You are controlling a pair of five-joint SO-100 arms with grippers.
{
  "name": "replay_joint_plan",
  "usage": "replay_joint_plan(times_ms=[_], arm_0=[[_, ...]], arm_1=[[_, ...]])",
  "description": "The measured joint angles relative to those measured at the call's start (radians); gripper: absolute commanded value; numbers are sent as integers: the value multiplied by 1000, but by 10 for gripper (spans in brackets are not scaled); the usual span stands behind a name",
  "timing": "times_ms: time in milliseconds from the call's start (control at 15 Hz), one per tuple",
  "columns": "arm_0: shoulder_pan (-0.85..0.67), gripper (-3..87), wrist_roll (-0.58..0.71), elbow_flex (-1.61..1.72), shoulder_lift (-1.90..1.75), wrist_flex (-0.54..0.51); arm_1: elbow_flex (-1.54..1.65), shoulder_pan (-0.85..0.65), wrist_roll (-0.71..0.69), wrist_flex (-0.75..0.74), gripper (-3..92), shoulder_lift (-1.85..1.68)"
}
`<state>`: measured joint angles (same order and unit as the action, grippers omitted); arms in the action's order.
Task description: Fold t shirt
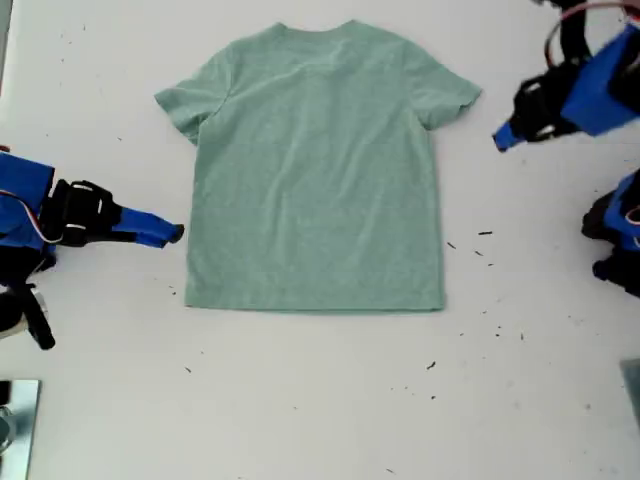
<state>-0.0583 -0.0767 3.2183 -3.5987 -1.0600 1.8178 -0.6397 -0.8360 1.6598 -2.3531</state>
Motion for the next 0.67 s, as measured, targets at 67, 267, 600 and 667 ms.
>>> replay_joint_plan(times_ms=[67, 267, 600, 667], arm_0=[[0, 128, 0, 0, 0, 0], [0, 145, 0, 0, 0, 0], [0, 145, 0, 0, 0, 0], [0, 145, 0, 0, 0, 0]], arm_1=[[-143, -61, -83, 9, 20, 110], [-295, -219, -262, -11, 397, 273], [-281, -367, -371, -120, 410, 353], [-262, -367, -376, -160, 405, 379]])
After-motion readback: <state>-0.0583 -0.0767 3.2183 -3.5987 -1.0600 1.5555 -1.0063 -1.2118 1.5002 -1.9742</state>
